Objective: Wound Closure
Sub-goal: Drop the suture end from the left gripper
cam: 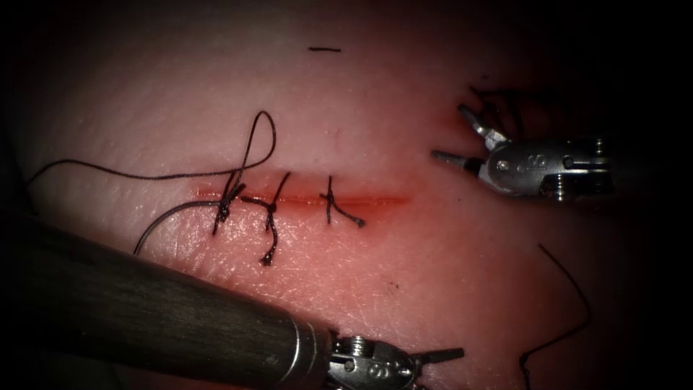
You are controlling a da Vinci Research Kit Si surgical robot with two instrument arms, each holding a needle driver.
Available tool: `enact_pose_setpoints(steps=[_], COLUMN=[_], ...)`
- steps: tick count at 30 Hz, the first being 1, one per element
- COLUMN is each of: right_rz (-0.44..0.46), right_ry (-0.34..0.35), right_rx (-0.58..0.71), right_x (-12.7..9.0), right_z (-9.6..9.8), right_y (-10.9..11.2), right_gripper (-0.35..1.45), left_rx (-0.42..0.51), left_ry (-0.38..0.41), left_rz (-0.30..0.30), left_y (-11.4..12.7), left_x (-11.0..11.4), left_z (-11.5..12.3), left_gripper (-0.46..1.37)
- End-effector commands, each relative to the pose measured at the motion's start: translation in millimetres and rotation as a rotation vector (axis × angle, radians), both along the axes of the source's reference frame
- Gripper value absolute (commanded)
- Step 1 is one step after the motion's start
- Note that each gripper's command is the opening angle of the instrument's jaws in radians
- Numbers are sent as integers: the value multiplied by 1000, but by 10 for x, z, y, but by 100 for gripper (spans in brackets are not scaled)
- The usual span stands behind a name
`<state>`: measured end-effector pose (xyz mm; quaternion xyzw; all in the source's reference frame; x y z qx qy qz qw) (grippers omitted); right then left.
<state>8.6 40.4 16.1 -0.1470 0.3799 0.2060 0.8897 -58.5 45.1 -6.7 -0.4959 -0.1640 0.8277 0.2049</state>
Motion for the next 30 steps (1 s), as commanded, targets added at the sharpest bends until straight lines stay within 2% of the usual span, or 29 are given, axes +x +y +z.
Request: enact_pose_setpoints(steps=[1,3,8,14,20,30], right_rz=[-2,-2,-3,-12,-17,-18], right_ry=[0,0,-4,-4,8,9], right_rx=[2,2,6,14,21,22], right_x=[0,1,3,4,5,8], right_z=[0,0,1,1,2,2], right_y=[0,0,-1,-1,0,0], right_gripper=[87,89,93,94,96,101], left_rx=[12,23,41,58,81,66], left_ry=[10,23,44,55,48,116], left_rz=[3,9,-18,-26,-16,-55], left_y=[2,6,22,36,45,63], left_x=[4,17,41,63,96,151], left_z=[-3,-9,-27,-50,-73,-95], left_gripper=[44,52,46,54,90,93])
